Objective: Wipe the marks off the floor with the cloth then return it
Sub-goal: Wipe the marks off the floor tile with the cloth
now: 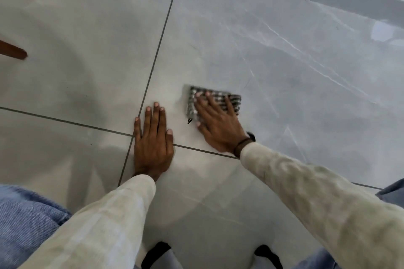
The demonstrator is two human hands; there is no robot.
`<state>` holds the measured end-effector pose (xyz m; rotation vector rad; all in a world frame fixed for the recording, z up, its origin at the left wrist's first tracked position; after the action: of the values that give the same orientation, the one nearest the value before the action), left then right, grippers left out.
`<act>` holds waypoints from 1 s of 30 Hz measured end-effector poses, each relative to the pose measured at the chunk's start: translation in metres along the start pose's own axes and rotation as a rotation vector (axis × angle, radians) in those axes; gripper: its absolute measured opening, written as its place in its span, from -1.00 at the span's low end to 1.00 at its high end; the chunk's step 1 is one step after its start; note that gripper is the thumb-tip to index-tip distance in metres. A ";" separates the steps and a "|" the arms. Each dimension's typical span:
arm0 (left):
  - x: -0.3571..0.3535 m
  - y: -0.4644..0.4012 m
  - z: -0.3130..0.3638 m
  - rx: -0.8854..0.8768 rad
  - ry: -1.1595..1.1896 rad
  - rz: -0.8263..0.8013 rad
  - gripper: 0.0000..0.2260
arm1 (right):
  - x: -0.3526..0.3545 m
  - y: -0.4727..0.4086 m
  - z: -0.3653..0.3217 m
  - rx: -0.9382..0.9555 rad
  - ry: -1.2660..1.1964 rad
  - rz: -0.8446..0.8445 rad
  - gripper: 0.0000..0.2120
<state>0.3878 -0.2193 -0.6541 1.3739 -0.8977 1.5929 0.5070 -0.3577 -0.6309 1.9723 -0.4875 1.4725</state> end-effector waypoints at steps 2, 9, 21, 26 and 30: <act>0.000 -0.002 0.000 0.003 0.006 -0.003 -0.41 | -0.005 0.027 0.005 0.087 0.021 -0.009 -0.37; 0.003 0.007 -0.035 0.220 0.011 -0.006 -0.43 | -0.006 0.013 0.000 -0.054 -0.033 -0.005 -0.38; 0.011 0.010 -0.037 0.270 0.028 0.051 -0.43 | -0.022 0.048 -0.032 0.056 -0.014 0.004 -0.40; 0.013 0.011 -0.037 0.271 0.023 0.065 -0.44 | 0.002 -0.013 0.013 0.018 -0.009 0.021 -0.43; 0.014 0.010 -0.036 0.270 0.032 0.070 -0.44 | 0.012 0.016 0.104 -0.398 -0.120 0.105 -0.41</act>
<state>0.3630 -0.1887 -0.6458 1.5103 -0.7381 1.8365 0.5756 -0.4378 -0.6342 1.7415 -0.8758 1.2081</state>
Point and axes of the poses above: each hand's wrist, its own y-axis away from the middle knuckle, its own x-axis out of the back of the hand, z = x × y, the point moved 10 cm from there along -y, towards the middle knuckle
